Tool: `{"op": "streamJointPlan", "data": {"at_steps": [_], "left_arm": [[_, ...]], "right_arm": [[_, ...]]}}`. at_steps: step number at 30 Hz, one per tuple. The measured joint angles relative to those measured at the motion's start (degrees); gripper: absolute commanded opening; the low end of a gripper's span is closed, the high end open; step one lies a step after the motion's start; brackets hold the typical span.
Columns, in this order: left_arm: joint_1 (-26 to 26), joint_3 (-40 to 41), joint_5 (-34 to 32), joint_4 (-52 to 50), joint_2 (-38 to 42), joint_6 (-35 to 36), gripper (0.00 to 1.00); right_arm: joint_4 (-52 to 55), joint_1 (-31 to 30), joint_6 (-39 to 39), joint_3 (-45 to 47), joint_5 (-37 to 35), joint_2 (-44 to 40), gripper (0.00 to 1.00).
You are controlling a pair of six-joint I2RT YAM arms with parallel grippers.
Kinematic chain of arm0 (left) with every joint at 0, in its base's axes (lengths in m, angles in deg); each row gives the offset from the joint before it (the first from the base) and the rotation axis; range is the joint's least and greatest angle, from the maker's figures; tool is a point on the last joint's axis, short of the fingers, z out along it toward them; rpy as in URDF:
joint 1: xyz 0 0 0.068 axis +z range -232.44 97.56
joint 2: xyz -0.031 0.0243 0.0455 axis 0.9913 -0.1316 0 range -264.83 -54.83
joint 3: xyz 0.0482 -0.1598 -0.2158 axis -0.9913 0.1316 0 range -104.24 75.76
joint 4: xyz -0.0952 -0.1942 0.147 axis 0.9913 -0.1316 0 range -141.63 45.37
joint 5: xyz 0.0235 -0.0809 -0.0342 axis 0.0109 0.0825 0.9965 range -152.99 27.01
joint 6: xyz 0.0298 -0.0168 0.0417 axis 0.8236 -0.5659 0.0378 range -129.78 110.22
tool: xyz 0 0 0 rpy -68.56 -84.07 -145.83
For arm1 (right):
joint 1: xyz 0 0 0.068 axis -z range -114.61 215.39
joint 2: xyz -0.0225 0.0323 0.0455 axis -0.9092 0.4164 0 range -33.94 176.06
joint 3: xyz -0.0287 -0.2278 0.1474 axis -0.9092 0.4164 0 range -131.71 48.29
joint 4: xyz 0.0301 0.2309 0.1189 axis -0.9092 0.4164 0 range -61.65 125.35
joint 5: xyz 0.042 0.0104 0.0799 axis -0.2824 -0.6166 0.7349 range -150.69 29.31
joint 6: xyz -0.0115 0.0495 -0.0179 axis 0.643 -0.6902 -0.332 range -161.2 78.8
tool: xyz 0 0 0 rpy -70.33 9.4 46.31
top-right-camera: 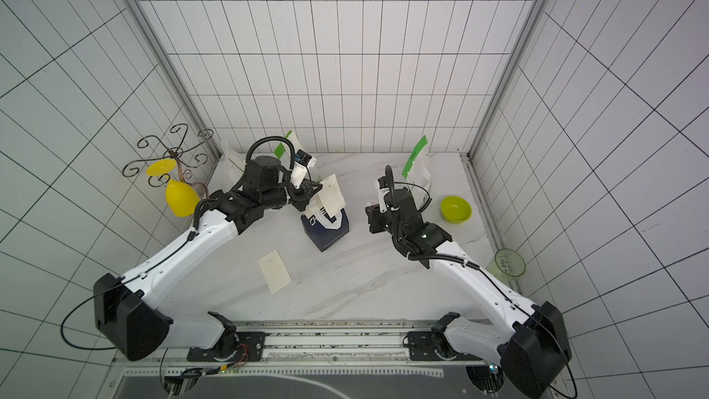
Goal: Staple the receipts to the bags
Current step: Pick up the stapler from the center of the board, then place the stapler in the takeout bag.
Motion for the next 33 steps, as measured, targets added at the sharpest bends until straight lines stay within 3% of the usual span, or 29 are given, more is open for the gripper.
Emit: {"op": "streamJointPlan", "data": {"at_steps": [7,14,23,33], "left_arm": [[0.02,0.22,2.47,0.92,0.15,-2.54,0.00],[1.22,0.33,6.69,2.97,0.15,-5.53,0.00],[2.38,2.49,13.03,7.04,0.24,-10.40,0.00],[4.72,5.35,20.35,13.22,0.55,-17.20,0.00]], "right_arm": [[-24.92,-5.29,1.99,0.13,1.53,-1.86,0.00],[-46.51,-6.84,2.89,0.22,2.60,2.80,0.00],[-51.56,-6.93,4.57,0.17,3.56,11.72,0.00],[-52.11,-6.88,7.08,0.09,3.54,13.70,0.00]]}}
